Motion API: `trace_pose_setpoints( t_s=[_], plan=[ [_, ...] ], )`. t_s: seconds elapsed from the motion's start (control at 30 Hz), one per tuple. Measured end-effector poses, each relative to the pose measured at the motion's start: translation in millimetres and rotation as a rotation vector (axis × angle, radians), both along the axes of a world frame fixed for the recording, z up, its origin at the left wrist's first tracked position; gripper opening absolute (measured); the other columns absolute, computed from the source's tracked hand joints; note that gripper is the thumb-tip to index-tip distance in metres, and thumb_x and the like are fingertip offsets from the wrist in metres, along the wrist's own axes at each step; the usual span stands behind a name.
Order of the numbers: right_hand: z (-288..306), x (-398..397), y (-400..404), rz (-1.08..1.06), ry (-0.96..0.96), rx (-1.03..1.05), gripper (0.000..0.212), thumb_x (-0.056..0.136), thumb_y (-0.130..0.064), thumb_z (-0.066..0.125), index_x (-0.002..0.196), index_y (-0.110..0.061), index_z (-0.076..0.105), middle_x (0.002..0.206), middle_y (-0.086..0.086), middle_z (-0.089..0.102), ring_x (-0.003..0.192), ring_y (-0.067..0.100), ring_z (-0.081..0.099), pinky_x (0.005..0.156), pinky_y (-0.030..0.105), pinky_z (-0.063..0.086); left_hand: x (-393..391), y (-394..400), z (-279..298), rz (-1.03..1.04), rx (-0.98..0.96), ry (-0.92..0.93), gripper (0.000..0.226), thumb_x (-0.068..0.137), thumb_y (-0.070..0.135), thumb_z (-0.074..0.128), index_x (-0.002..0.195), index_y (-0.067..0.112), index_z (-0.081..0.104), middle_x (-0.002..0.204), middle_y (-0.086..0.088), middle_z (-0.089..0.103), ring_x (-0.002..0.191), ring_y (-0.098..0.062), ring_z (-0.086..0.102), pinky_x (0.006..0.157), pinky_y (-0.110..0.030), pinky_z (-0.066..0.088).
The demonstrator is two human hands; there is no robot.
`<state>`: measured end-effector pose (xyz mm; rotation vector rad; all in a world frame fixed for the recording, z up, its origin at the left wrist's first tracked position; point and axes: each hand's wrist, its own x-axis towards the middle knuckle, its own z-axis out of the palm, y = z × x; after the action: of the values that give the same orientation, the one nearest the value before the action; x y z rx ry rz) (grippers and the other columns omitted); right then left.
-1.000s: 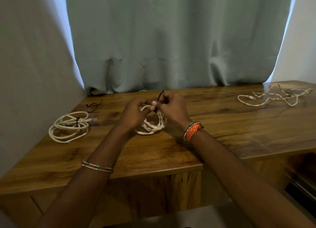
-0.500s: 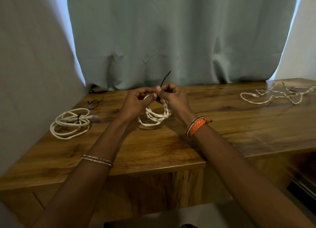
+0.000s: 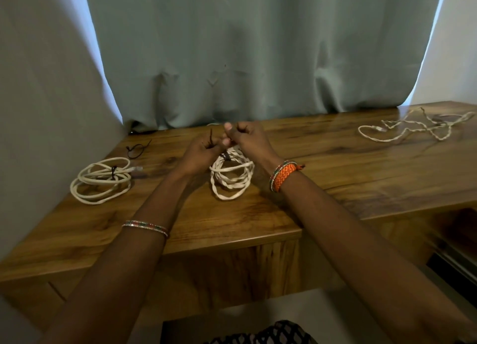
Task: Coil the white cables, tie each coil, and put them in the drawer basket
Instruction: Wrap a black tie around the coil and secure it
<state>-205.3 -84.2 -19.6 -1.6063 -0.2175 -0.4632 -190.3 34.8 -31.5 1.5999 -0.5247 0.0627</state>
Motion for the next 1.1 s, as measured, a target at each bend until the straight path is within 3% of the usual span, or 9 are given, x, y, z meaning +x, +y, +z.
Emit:
trace_pose_setpoints(
  t_s=[0.1, 0.2, 0.27, 0.37, 0.5, 0.63, 0.83, 0.97, 1.1],
  plan=[
    [-5, 1, -7, 0.042, 0.068, -0.014, 0.012, 0.090, -0.013, 0.061, 0.085, -0.004, 0.066, 0.086, 0.017, 0.069, 0.084, 0.028, 0.066, 0.086, 0.047, 0.053, 2, 6, -2, 0.067, -0.029, 0.093, 0.035, 0.099, 0.028, 0.041, 0.092, 0.005, 0.066, 0.085, -0.013, 0.070, 0.077, -0.023, 0.067, 0.075, -0.034, 0.052],
    [-6, -4, -11, 0.120, 0.054, -0.087, 0.018, 0.083, -0.010, 0.070, 0.098, -0.001, 0.067, 0.098, 0.017, 0.070, 0.095, 0.030, 0.068, 0.089, 0.045, 0.054, -4, 3, 1, 0.076, -0.018, 0.117, 0.047, 0.102, 0.035, 0.027, 0.108, 0.005, 0.063, 0.091, -0.013, 0.068, 0.080, -0.016, 0.068, 0.069, -0.024, 0.053],
    [-4, -9, -12, 0.079, -0.001, -0.202, 0.017, 0.080, -0.011, 0.073, 0.096, -0.005, 0.069, 0.096, 0.010, 0.071, 0.094, 0.023, 0.068, 0.088, 0.038, 0.054, -6, 1, 4, 0.191, 0.075, 0.017, 0.046, 0.103, 0.034, 0.028, 0.098, 0.007, 0.065, 0.077, -0.007, 0.066, 0.060, -0.001, 0.064, 0.054, -0.014, 0.047],
    [-1, -12, -13, -0.008, -0.095, -0.421, 0.011, 0.077, -0.021, 0.076, 0.084, -0.015, 0.069, 0.087, -0.002, 0.071, 0.085, 0.012, 0.067, 0.081, 0.032, 0.054, -3, 6, 4, 0.289, 0.045, -0.115, 0.040, 0.101, 0.026, 0.037, 0.074, 0.013, 0.064, 0.063, -0.001, 0.063, 0.049, 0.001, 0.057, 0.052, -0.016, 0.043],
    [-4, -12, -15, -0.075, -0.164, -0.491, 0.014, 0.080, -0.026, 0.074, 0.078, -0.013, 0.069, 0.078, -0.004, 0.070, 0.076, 0.008, 0.066, 0.076, 0.038, 0.056, -5, 10, 8, 0.232, 0.007, -0.099, 0.023, 0.096, 0.013, 0.049, 0.085, 0.004, 0.066, 0.053, 0.007, 0.066, 0.050, -0.002, 0.060, 0.051, -0.015, 0.047],
    [-9, -16, -15, -0.043, -0.127, -0.501, 0.018, 0.074, -0.034, 0.077, 0.073, -0.018, 0.070, 0.075, -0.004, 0.072, 0.075, 0.009, 0.067, 0.075, 0.039, 0.057, -11, 6, 13, 0.242, -0.122, -0.040, 0.023, 0.095, 0.011, 0.050, 0.076, 0.010, 0.063, 0.054, 0.006, 0.067, 0.051, -0.002, 0.063, 0.053, -0.016, 0.052],
    [-5, -13, -13, -0.036, -0.149, -0.391, 0.014, 0.073, -0.013, 0.078, 0.075, -0.022, 0.067, 0.084, -0.010, 0.071, 0.085, 0.006, 0.067, 0.084, 0.038, 0.056, -19, 2, 20, 0.338, -0.147, -0.274, 0.019, 0.091, 0.006, 0.057, 0.076, 0.013, 0.065, 0.060, 0.009, 0.067, 0.061, -0.003, 0.065, 0.068, -0.020, 0.055],
    [-6, -15, -6, -0.198, -0.249, -0.420, 0.018, 0.071, -0.024, 0.077, 0.070, -0.034, 0.062, 0.077, -0.016, 0.068, 0.082, 0.003, 0.066, 0.078, 0.043, 0.055, -27, -4, 21, 0.408, -0.211, -0.348, 0.008, 0.087, 0.002, 0.059, 0.085, 0.003, 0.067, 0.072, -0.001, 0.067, 0.065, -0.005, 0.065, 0.072, -0.022, 0.054],
    [-5, -24, 5, -0.453, -0.369, -0.572, 0.010, 0.070, -0.036, 0.070, 0.071, -0.028, 0.063, 0.077, -0.014, 0.067, 0.088, 0.012, 0.061, 0.086, 0.045, 0.045, -34, -10, 23, 0.441, -0.315, -0.368, 0.017, 0.086, -0.006, 0.055, 0.079, 0.006, 0.065, 0.062, 0.002, 0.062, 0.054, 0.000, 0.059, 0.062, -0.019, 0.053]
  ],
)
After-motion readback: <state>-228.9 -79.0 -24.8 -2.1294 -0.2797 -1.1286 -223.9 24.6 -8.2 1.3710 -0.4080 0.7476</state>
